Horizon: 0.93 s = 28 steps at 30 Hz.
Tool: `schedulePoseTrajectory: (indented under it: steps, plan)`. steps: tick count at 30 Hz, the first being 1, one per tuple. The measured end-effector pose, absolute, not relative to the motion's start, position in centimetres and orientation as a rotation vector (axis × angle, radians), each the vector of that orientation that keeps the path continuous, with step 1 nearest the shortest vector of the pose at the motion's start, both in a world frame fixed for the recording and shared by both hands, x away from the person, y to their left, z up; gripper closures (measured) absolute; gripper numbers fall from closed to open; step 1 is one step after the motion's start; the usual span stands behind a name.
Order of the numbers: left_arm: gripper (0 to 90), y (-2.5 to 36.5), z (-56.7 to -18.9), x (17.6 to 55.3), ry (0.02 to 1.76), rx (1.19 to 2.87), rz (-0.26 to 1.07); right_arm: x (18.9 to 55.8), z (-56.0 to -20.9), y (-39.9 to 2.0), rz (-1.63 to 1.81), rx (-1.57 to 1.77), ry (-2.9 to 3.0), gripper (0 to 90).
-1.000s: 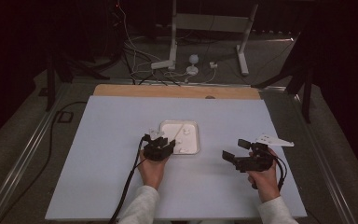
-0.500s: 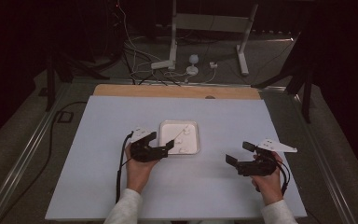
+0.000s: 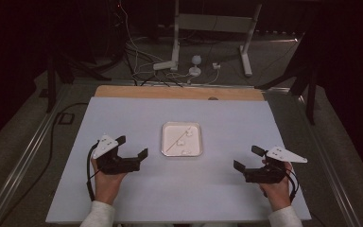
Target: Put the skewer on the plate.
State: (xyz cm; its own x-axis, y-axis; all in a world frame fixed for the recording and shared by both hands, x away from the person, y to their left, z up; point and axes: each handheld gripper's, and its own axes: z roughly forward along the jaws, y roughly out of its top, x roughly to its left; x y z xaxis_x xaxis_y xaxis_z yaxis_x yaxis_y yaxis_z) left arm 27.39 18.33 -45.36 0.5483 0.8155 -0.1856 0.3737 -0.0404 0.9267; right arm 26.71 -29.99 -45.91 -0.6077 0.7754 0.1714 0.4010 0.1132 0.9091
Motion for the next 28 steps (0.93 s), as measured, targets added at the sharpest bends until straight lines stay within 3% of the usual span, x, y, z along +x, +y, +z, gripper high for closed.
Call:
schedulePoseTrajectory:
  steps: [28]
  plan:
    - [0.5, 22.8, -46.0, 24.8, 1.061, 1.567, 0.561, 26.2, -46.8, -30.7, 1.476, 1.145, 1.978, 0.0]
